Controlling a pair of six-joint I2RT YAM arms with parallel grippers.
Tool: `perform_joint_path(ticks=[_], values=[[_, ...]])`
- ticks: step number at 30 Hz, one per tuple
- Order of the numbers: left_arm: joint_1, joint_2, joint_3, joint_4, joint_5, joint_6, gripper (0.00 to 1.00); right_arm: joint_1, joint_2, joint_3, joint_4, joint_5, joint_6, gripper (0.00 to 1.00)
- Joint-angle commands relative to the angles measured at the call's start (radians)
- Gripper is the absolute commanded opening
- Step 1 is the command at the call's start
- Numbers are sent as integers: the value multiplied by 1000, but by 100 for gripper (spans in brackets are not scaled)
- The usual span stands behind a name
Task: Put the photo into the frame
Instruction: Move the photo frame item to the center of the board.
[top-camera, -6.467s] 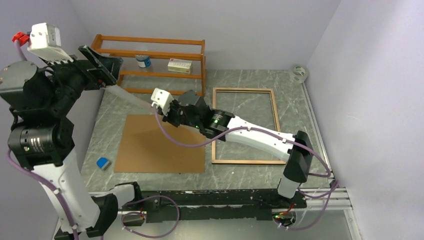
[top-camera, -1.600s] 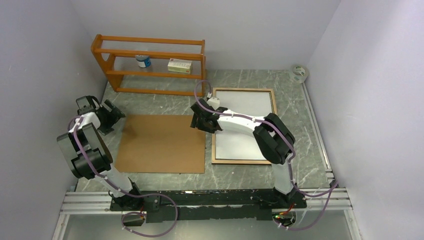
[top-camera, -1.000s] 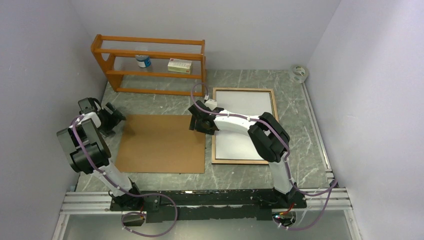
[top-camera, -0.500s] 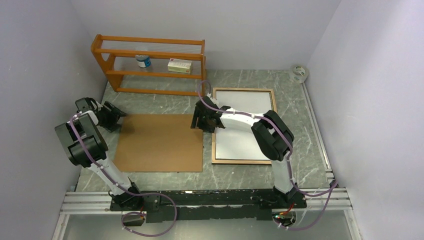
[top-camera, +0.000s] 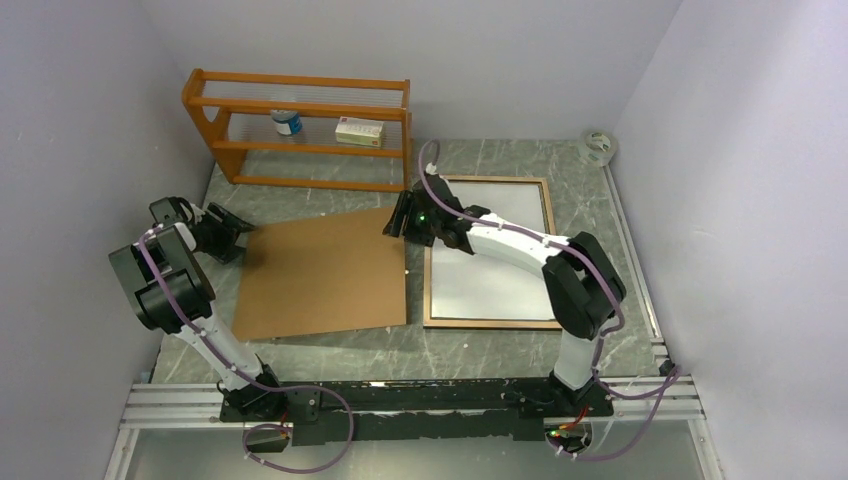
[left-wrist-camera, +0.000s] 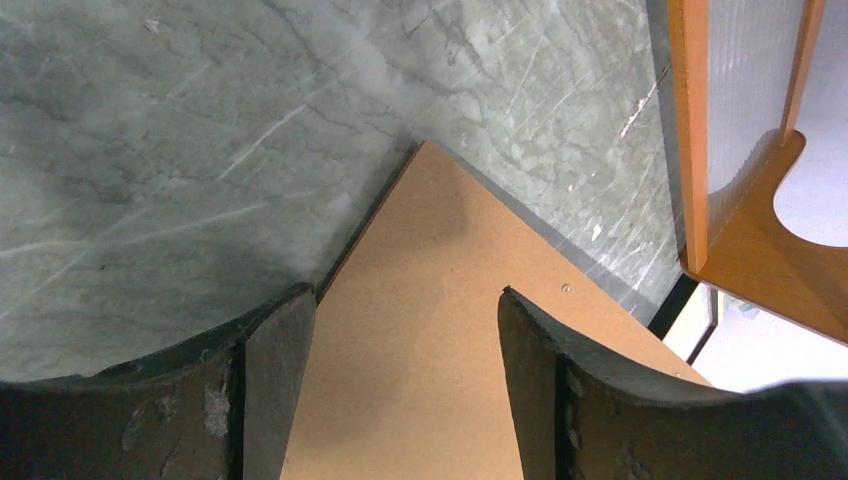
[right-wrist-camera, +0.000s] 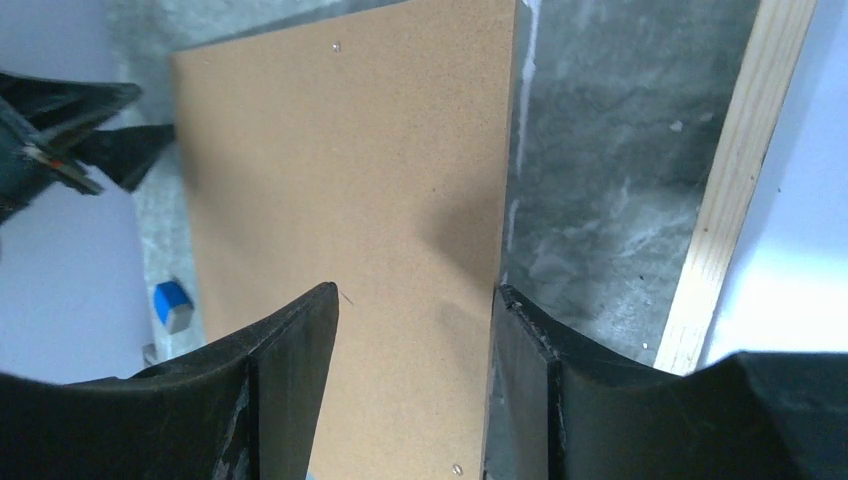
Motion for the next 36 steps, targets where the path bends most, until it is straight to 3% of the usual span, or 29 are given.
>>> perform_joint_path(ticks=[1, 6, 14, 23, 29, 36], values=[[-40, 25, -63, -121, 200, -65, 72, 12, -74, -26, 193, -83, 31, 60], [-72, -10, -154, -54, 281, -112, 72, -33, -114, -89, 195, -56, 35, 59], [-163, -72, -237, -11, 291, -155, 72, -113, -173, -194, 176, 7, 26, 59], [-185, -78, -216, -88, 240, -99, 73, -212, -190, -287, 137, 21, -17, 61], [-185, -67, -176, -119, 195, -87, 76, -241, -128, -252, 20, 43, -62, 69], [-185, -59, -161, -141, 166, -79, 78, -250, -95, -245, -15, 44, -88, 73]])
